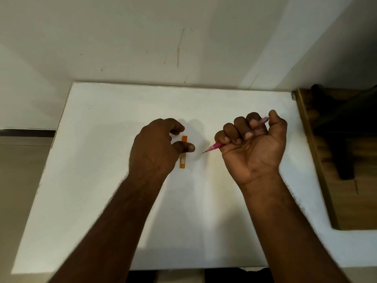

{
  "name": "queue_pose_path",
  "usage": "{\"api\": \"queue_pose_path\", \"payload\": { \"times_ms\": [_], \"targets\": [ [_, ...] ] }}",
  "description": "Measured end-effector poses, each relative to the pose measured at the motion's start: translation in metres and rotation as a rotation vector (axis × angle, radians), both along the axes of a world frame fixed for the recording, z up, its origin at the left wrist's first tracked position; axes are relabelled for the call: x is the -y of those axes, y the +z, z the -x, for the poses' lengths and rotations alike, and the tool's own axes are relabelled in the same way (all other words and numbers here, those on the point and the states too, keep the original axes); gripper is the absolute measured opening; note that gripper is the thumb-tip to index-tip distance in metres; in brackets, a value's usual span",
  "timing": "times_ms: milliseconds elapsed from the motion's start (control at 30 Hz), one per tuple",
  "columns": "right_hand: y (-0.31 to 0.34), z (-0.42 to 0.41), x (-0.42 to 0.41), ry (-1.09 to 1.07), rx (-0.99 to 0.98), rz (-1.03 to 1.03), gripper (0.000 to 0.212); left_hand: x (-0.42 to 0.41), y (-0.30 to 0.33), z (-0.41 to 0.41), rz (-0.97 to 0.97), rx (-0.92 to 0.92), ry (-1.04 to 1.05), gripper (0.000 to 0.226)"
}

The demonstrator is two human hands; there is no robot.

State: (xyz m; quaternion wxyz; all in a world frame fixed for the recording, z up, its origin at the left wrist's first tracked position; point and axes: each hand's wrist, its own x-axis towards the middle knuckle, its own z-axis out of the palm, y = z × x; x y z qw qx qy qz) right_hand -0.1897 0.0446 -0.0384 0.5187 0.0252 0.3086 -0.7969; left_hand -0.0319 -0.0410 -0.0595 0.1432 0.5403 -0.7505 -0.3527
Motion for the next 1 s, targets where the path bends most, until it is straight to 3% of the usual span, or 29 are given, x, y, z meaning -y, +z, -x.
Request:
{"api": "queue_pose_path", "payload": {
  "times_ms": [433, 1000],
  "targets": [
    [-0.0047, -0.0005, -0.002, 0.005, 0.008, 0.04, 0.047, -0.0003, 0.0021, 0.0015, -0.02, 0.002, -0.039, 0.063],
    [-0.0053, -0.0001, -0.0019, -0.048, 0.04, 0.046, 0.045, -0.003, 0.0051, 0.0024, -0.02, -0.039, -0.048, 0.06]
  ]
}}
